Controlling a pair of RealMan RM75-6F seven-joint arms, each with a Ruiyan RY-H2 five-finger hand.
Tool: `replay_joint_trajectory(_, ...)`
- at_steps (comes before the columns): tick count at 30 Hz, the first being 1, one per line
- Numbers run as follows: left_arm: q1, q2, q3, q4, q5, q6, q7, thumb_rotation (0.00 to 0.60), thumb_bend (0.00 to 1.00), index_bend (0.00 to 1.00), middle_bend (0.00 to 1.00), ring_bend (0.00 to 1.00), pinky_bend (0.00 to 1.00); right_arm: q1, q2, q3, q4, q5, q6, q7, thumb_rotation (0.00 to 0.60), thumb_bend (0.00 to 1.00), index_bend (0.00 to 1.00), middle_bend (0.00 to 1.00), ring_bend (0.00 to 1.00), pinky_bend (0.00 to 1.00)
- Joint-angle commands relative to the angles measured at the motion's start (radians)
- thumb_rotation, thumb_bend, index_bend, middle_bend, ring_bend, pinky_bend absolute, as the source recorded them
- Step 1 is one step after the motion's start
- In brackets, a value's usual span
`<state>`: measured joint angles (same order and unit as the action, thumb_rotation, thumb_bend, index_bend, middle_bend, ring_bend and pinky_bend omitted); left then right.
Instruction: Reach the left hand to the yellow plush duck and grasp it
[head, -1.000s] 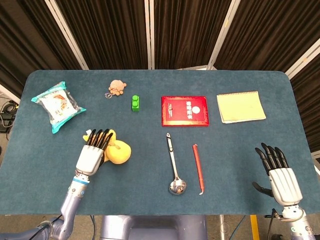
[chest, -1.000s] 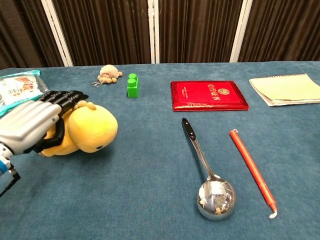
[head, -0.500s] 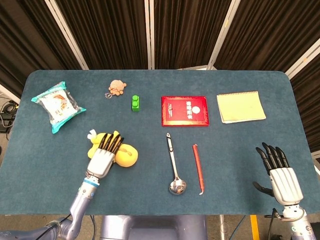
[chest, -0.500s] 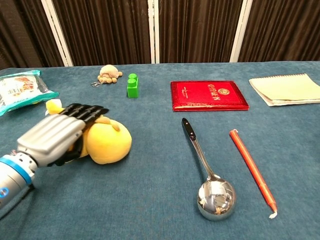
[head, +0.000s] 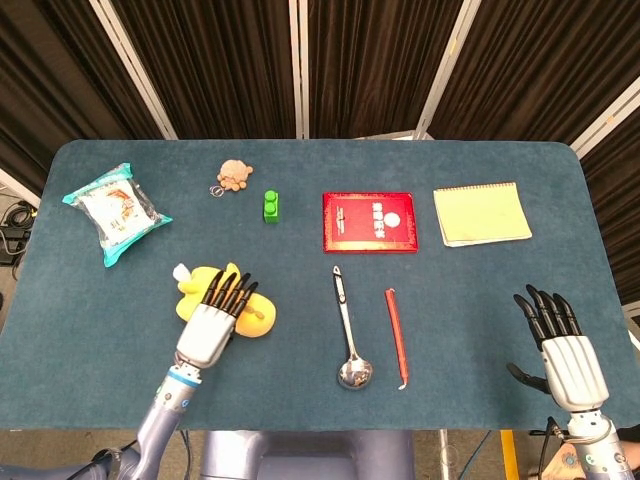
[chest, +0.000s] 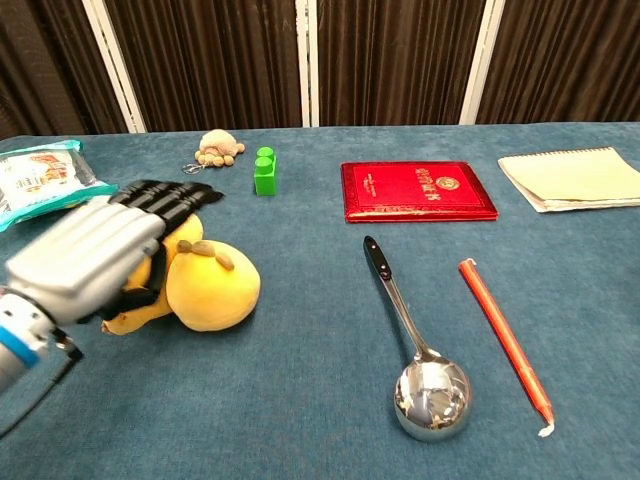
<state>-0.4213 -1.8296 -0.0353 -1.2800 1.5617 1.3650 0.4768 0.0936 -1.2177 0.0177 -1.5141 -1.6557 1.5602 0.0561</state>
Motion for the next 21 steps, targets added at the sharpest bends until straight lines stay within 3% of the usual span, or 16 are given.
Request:
replay_joint_trajectory(1, 0.041, 0.079, 0.008, -0.066, 0.006, 0.057, -0.001, 0.6, 1.0, 0.0, 0.0, 0.0, 0.0, 0.0, -0.001, 0.0, 0.0, -0.001, 0.0, -0.003, 0.6, 0.13, 0.0, 0.0, 0.0, 0.0)
replay_joint_trajectory(8, 0.132, 0.236, 0.036, -0.152, 0.015, 0.167, -0.042, 0.6, 0.99, 0.0, 0.0, 0.0, 0.0, -0.002, -0.003, 0.003, -0.002, 0.001, 0.006, -0.008, 0.6, 0.13, 0.0, 0.0, 0.0, 0.0)
replay_joint_trajectory(11, 0.169, 0.274, 0.043, -0.149, 0.019, 0.213, -0.07, 0.6, 0.77, 0.0, 0.0, 0.0, 0.0, -0.001, -0.003, 0.006, -0.001, 0.003, 0.007, -0.007, 0.6, 0.13, 0.0, 0.0, 0.0, 0.0)
replay_joint_trajectory(13, 0.187, 0.288, 0.043, -0.146, 0.014, 0.231, -0.085, 0.6, 0.51, 0.0, 0.0, 0.0, 0.0, -0.001, -0.004, 0.007, -0.001, 0.004, 0.008, -0.007, 0.6, 0.13, 0.0, 0.0, 0.0, 0.0)
replay_joint_trajectory(16, 0.222, 0.323, 0.041, -0.157, -0.006, 0.257, -0.104, 0.6, 0.26, 0.0, 0.0, 0.0, 0.0, -0.001, -0.005, 0.008, 0.0, 0.002, 0.011, -0.006, 0.6, 0.13, 0.0, 0.0, 0.0, 0.0)
replay_joint_trajectory(19, 0.247, 0.35, 0.042, -0.161, -0.011, 0.279, -0.108, 0.6, 0.14, 0.0, 0.0, 0.0, 0.0, -0.002, -0.006, 0.01, 0.003, 0.0, 0.016, -0.005, 0.6, 0.13, 0.0, 0.0, 0.0, 0.0)
replay_joint_trajectory(21, 0.259, 0.369, 0.041, -0.169, -0.016, 0.283, -0.128, 0.6, 0.11, 0.0, 0.0, 0.0, 0.0, -0.002, -0.007, 0.012, 0.006, 0.004, 0.017, -0.004, 0.6, 0.13, 0.0, 0.0, 0.0, 0.0)
